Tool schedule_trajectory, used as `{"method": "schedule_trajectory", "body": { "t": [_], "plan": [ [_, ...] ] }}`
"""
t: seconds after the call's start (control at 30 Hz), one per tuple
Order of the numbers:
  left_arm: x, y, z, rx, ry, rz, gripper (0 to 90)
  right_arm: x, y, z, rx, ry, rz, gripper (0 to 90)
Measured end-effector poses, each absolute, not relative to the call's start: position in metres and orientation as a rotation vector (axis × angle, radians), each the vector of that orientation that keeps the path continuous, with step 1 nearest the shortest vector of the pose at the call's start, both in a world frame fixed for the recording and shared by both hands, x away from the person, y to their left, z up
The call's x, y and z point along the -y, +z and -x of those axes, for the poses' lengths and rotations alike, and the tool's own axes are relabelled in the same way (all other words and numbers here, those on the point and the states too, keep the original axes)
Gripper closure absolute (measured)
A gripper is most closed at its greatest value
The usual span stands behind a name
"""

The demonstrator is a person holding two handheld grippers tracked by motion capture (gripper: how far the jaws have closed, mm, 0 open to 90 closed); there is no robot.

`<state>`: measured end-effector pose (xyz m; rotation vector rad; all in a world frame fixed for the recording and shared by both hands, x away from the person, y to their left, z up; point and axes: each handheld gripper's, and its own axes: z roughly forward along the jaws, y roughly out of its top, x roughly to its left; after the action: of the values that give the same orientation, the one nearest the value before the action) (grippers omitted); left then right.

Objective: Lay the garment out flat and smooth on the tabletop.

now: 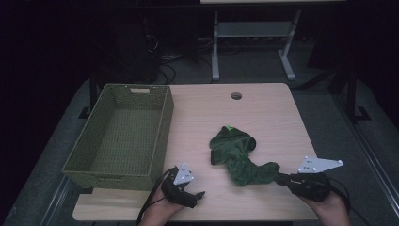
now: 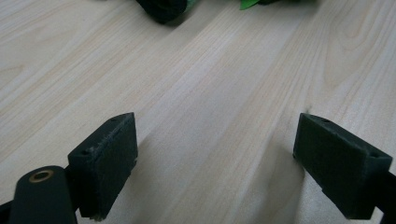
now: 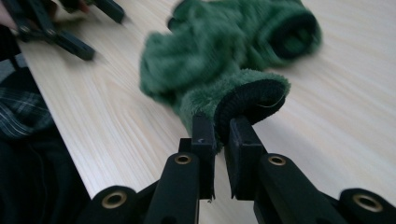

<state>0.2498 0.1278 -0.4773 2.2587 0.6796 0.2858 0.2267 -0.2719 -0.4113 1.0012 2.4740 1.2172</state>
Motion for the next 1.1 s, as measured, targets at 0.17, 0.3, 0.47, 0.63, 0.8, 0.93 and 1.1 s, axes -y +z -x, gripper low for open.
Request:
{"method": "schedule_trajectory", "body": {
  "t": [0.17, 0.3, 0.47, 0.63, 0.8, 0.93, 1.1],
  "plan": [
    [-0.128, -0.477, -0.250, -0.682, 0.287, -2.254, 13.0, 0.250, -0.402, -0.237, -2.505, 1.244, -0.909, 82.2],
    [-0.128, -0.477, -0.250, -0.678, 0.285, -2.262, 12.9, 0.226, -0.397, -0.247, -2.556, 1.252, -0.833, 82.1],
    [-0.128, -0.477, -0.250, -0.679, 0.289, -2.256, 12.9, 0.196, -0.405, -0.265, -2.640, 1.225, -0.762, 80.7],
    [-0.128, -0.477, -0.250, -0.677, 0.290, -2.258, 12.9, 0.181, -0.415, -0.279, -2.663, 1.254, -0.768, 66.6],
    [-0.128, -0.478, -0.250, -0.679, 0.285, -2.255, 12.9, 0.188, -0.408, -0.282, -2.575, 1.361, -0.799, 67.2],
    [-0.128, -0.477, -0.250, -0.678, 0.288, -2.256, 12.9, 0.195, -0.412, -0.293, -2.532, 1.353, -0.861, 76.9],
    [-0.128, -0.477, -0.251, -0.674, 0.288, -2.261, 12.9, 0.183, -0.432, -0.302, -2.650, 1.248, -0.879, 79.1]
  ]
}}
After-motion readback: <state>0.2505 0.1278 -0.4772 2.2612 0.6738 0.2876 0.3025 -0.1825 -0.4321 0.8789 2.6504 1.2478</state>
